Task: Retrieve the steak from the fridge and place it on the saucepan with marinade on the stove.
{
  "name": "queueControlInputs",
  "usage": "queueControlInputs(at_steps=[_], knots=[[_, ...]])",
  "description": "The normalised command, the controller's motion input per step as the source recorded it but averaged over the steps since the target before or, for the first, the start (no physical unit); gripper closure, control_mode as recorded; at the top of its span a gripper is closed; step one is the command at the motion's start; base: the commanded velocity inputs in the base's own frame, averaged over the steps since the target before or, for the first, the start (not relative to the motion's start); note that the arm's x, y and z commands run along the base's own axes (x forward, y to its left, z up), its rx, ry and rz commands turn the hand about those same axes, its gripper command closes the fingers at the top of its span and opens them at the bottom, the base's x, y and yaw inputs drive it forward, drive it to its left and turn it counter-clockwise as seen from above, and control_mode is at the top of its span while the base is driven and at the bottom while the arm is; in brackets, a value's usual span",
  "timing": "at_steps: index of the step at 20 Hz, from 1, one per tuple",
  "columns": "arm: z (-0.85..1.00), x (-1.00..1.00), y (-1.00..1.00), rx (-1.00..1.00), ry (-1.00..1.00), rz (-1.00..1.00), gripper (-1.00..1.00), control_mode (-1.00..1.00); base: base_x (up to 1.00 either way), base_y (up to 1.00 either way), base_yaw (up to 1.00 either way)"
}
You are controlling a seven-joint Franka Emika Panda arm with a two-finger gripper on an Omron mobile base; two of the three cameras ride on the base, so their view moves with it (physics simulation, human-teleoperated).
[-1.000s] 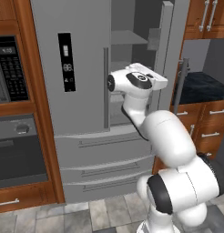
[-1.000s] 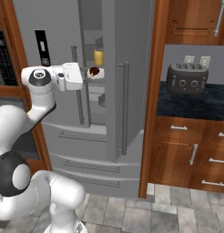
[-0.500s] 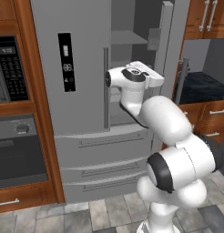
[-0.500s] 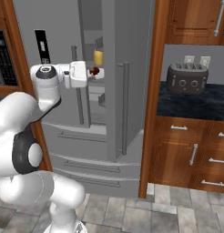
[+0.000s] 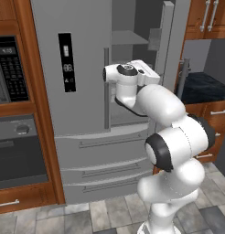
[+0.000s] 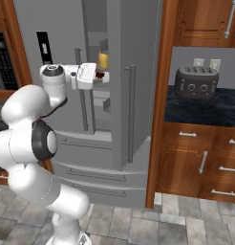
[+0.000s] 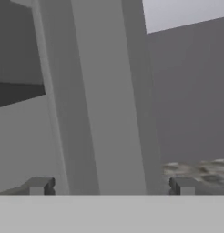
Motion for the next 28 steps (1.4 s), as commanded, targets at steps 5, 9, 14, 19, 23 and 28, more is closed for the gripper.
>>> queueControlInputs(at_steps=[5, 9, 14, 19, 23, 28], knots=[[-0.15, 0.05, -0.49, 0.0, 0.0, 0.0, -1.0, -1.0, 0.0, 0.0, 0.0], [-0.18, 0.0, -0.55, 0.0, 0.0, 0.0, -1.0, -1.0, 0.0, 0.0, 0.0], [-0.07, 0.0, -0.76, 0.0, 0.0, 0.0, -1.0, -1.0, 0.0, 0.0, 0.0], [-0.04, 0.0, -0.79, 0.0, 0.0, 0.0, -1.0, -1.0, 0.0, 0.0, 0.0], [-0.02, 0.0, -0.84, 0.0, 0.0, 0.0, -1.0, -1.0, 0.0, 0.0, 0.0], [0.0, 0.0, -0.82, 0.0, 0.0, 0.02, -1.0, -1.0, 0.0, 0.0, 0.0]])
